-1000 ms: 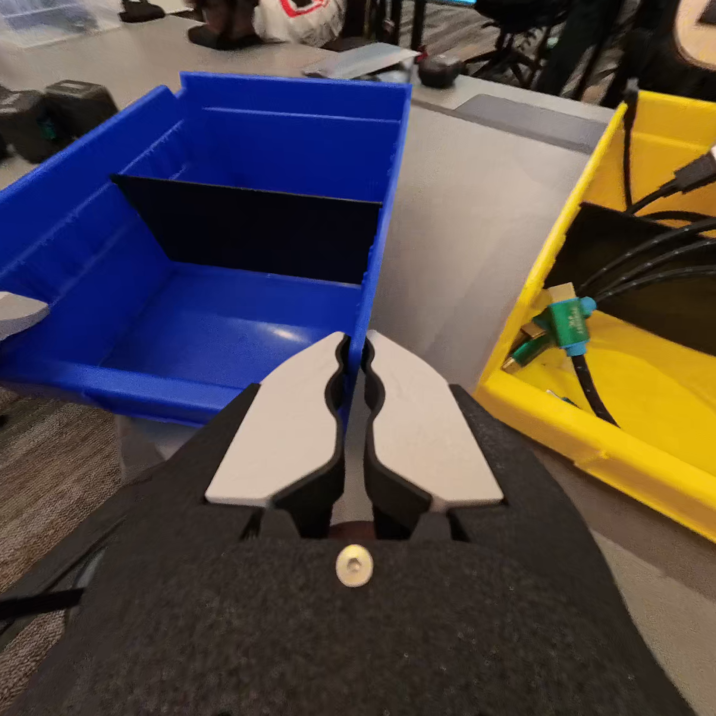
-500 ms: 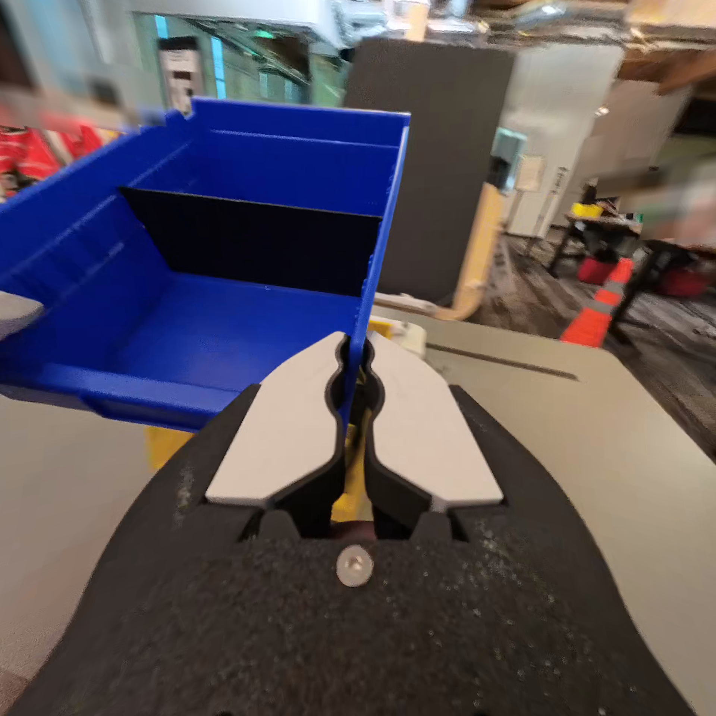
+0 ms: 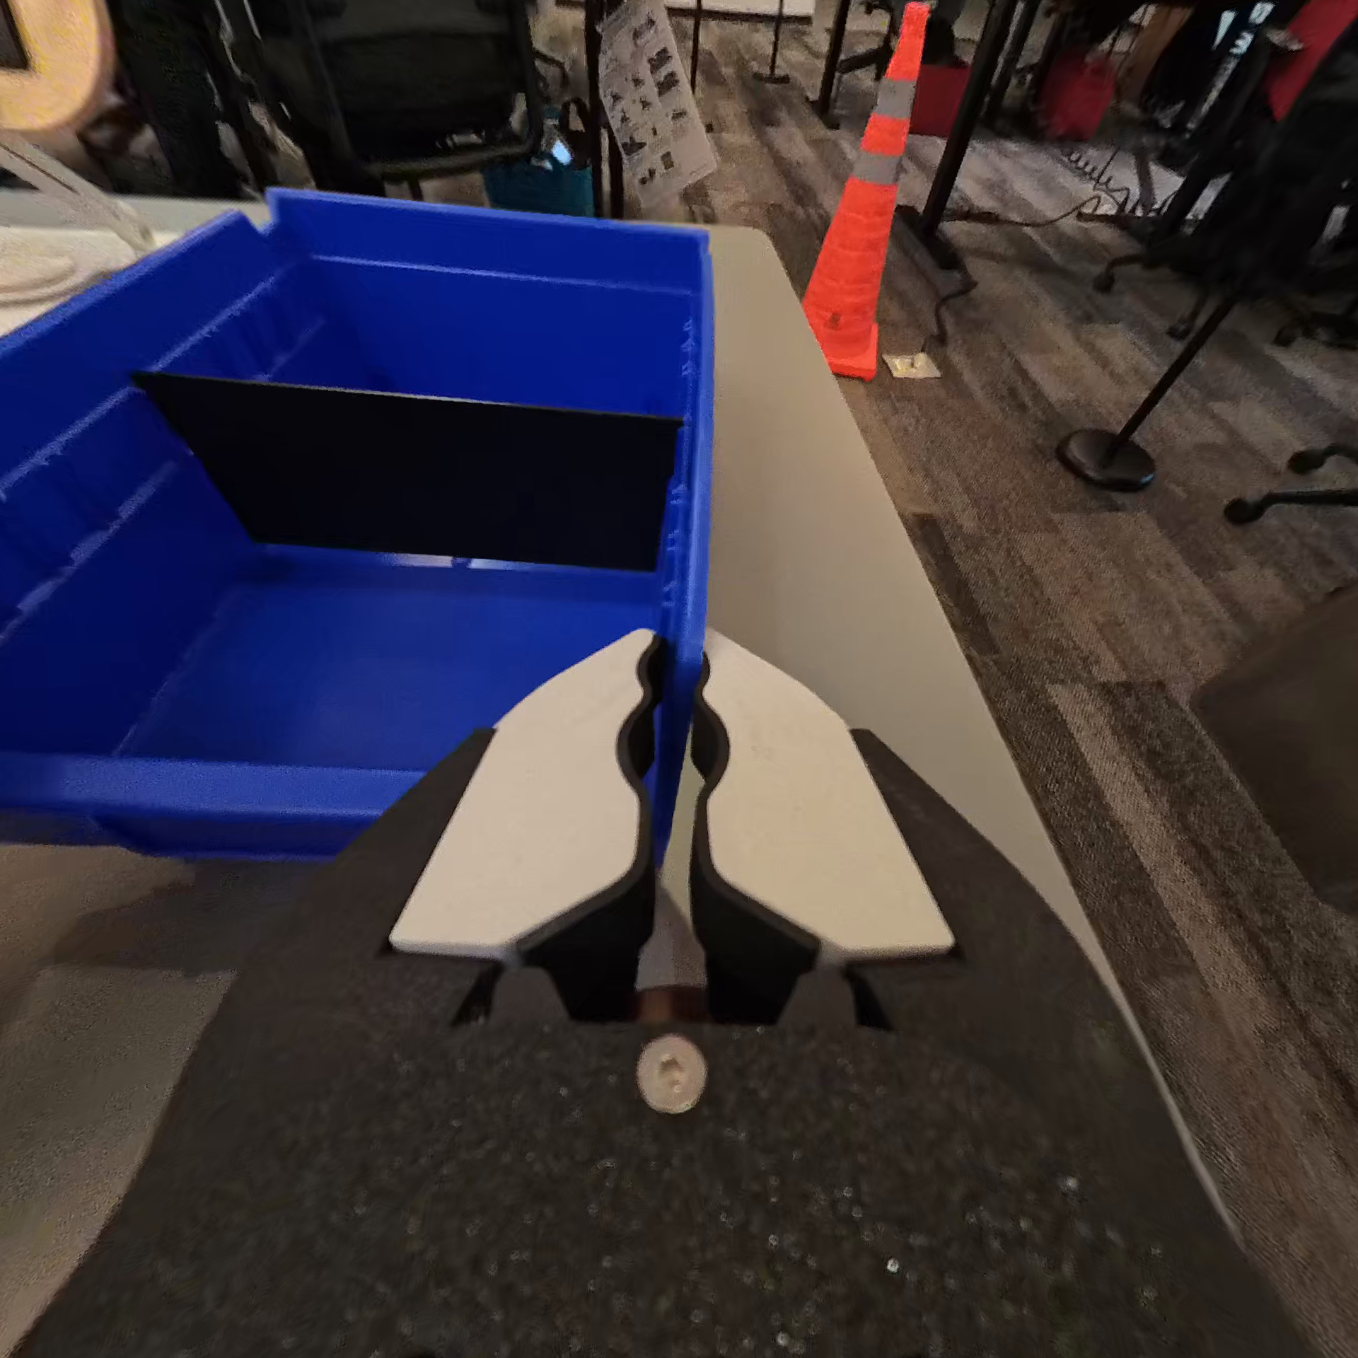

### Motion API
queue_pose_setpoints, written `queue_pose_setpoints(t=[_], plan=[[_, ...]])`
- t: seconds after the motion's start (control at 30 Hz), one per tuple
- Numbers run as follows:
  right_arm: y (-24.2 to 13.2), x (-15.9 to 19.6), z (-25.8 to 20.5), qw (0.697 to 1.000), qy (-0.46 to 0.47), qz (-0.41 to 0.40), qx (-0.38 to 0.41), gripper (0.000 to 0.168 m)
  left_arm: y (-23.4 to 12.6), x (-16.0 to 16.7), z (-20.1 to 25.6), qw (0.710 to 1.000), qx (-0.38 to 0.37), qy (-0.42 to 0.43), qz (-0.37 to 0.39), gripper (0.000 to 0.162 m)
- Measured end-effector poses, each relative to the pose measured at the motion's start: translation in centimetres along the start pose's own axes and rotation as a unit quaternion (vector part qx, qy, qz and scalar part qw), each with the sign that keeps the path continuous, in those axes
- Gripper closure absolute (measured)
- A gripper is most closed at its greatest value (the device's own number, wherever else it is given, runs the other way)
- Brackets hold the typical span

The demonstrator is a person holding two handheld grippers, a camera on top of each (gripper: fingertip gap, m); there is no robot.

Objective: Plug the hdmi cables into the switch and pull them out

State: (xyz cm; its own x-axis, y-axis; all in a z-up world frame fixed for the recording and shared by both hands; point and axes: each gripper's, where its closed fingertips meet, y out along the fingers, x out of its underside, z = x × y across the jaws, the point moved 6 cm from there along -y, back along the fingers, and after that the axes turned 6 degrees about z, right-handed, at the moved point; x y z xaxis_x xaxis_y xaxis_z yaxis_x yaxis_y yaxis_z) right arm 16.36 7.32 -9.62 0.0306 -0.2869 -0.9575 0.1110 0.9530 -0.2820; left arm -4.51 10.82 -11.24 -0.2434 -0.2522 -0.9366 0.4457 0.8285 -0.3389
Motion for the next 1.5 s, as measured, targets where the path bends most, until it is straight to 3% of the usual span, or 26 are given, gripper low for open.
queue_pose_setpoints(t=[0.13, 0.27, 0.3, 0.37, 0.43, 0.5, 0.57, 0.6, 0.63, 0.7, 0.73, 0.77, 0.93, 1.1, 1.3, 1.43, 1.5], plan=[[1.8, 1.4, 1.3, 0.999, 0.025, -0.032, 0.014, 0.162, 0.1, 1.5, 1.0, 0.996, 0.079, 0.022, -0.042, 0.133], [-1.4, 0.0, 1.1, 0.997, -0.04, -0.018, 0.062, 0.142, -8.1, 0.9, -3.3, 0.976, 0.2, -0.086, -0.026, 0.119], [-2.8, -1.0, 0.1, 0.995, -0.075, -0.001, 0.069, 0.139, -10.6, 0.6, -6.1, 0.976, 0.191, -0.108, -0.012, 0.118], [-5.0, -2.6, -4.1, 0.99, -0.133, 0.029, 0.025, 0.141, -15.2, 0.8, -13.8, 0.993, 0.066, -0.095, 0.016, 0.115], [-6.1, -3.0, -10.7, 0.982, -0.168, 0.051, -0.073, 0.124, -19.1, 1.6, -21.0, 0.995, -0.077, -0.057, 0.029, 0.113], [-6.3, -1.9, -18.4, 0.968, -0.153, 0.042, -0.194, 0.112, -21.0, 3.4, -26.2, 0.987, -0.159, -0.034, 0.003, 0.111], [-5.8, -0.9, -25.5, 0.954, -0.087, 0.031, -0.286, 0.109, -20.2, 6.0, -29.2, 0.984, -0.165, -0.041, -0.058, 0.1], [-4.9, -0.5, -28.0, 0.955, -0.067, 0.025, -0.288, 0.111, -19.1, 7.2, -29.6, 0.985, -0.137, -0.058, -0.085, 0.096], [-3.5, -0.3, -29.6, 0.961, -0.06, 0.016, -0.27, 0.112, -18.0, 8.0, -29.7, 0.986, -0.109, -0.074, -0.098, 0.099], [-0.6, 0.0, -31.5, 0.972, -0.05, -0.017, -0.23, 0.126, -16.0, 9.0, -29.4, 0.99, -0.063, -0.072, -0.104, 0.127], [0.3, 0.1, -32.5, 0.966, -0.044, -0.037, -0.251, 0.14, -15.4, 9.0, -29.1, 0.992, -0.049, -0.065, -0.091, 0.145], [0.9, 0.2, -33.3, 0.965, -0.032, -0.063, -0.254, 0.155, -15.2, 8.8, -29.3, 0.992, -0.068, -0.065, -0.084, 0.148], [0.1, -1.2, -36.8, 0.978, -0.047, -0.073, -0.191, 0.163, -17.9, 8.6, -32.3, 0.989, -0.104, -0.073, -0.07, 0.153], [-2.8, -1.9, -47.0, 0.977, -0.064, -0.023, -0.204, 0.16, -23.4, 10.7, -41.4, 0.984, -0.152, -0.048, -0.073, 0.156], [-0.7, -0.8, -58.4, 0.967, -0.062, -0.041, -0.246, 0.158, -26.0, 12.9, -51.4, 0.979, -0.171, -0.025, -0.112, 0.156], [0.2, -1.4, -59.3, 0.96, -0.073, -0.037, -0.268, 0.156, -25.4, 14.3, -52.1, 0.978, -0.167, -0.054, -0.109, 0.155], [-0.7, -1.2, -58.5, 0.929, -0.097, -0.06, -0.352, 0.151, -25.5, 14.3, -52.1, 0.977, -0.175, -0.077, -0.096, 0.155]])
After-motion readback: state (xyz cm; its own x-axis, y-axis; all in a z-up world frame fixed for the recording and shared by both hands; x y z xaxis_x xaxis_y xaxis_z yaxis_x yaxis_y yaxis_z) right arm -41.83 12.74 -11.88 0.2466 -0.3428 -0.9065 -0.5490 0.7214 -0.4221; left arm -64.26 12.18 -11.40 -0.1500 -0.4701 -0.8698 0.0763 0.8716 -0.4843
